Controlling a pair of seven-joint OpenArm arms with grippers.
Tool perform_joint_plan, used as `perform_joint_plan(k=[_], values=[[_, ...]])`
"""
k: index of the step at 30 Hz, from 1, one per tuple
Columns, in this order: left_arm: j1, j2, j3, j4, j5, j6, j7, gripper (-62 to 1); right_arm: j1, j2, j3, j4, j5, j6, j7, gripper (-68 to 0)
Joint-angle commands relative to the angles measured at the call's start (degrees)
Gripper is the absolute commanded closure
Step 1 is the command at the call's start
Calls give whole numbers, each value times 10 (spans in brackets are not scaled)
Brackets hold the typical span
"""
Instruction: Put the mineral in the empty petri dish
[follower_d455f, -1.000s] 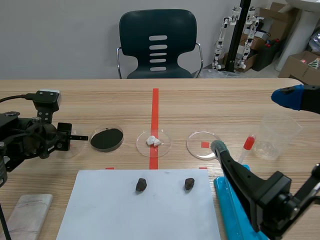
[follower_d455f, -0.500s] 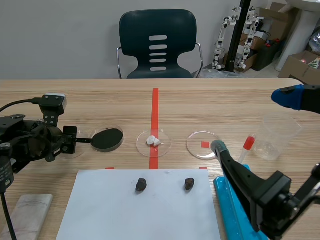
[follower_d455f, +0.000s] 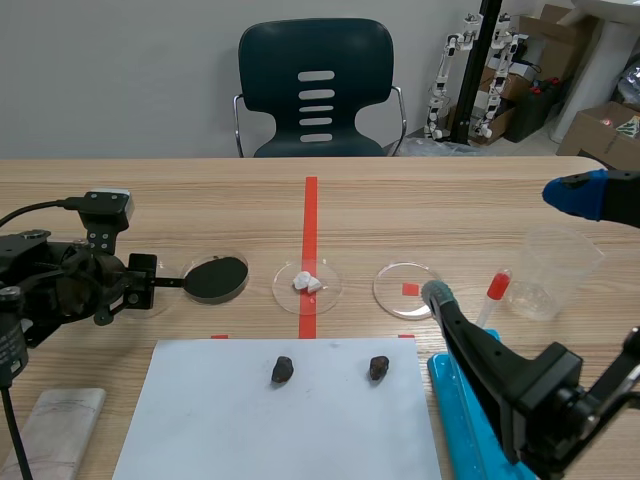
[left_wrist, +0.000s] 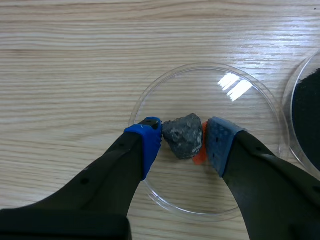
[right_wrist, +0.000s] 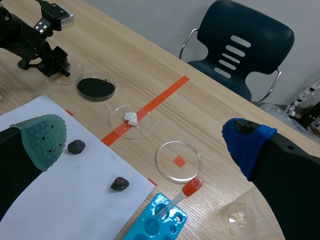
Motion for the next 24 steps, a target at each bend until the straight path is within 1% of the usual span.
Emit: perform_joint_plan(k=[1,6,8,10,22,23,24], values=[[-10,0,-5,8,-2,0,-5,-259,5,-2,4,10,4,-4,9,-679],[-10,0,-5,8,-3,0,-6,-344,5,-2,4,10,4,-4,9,-679],[-10,0,-5,8,-3,0,-7,-365,5,-2,4,10,4,-4,9,-679],[-10,0,-5,8,-3,0,-7,-377,5,-2,4,10,4,-4,9,-679],[-10,-1,-5,9,-3,0,-11,-378,5,-2,4,10,4,-4,9,-679],[-10,-1,-5,9,-3,0,-11,-381,5,-2,4,10,4,-4,9,-679],[-10,-1,-5,9,-3,0,-14,-405,5,-2,4,10,4,-4,9,-679]])
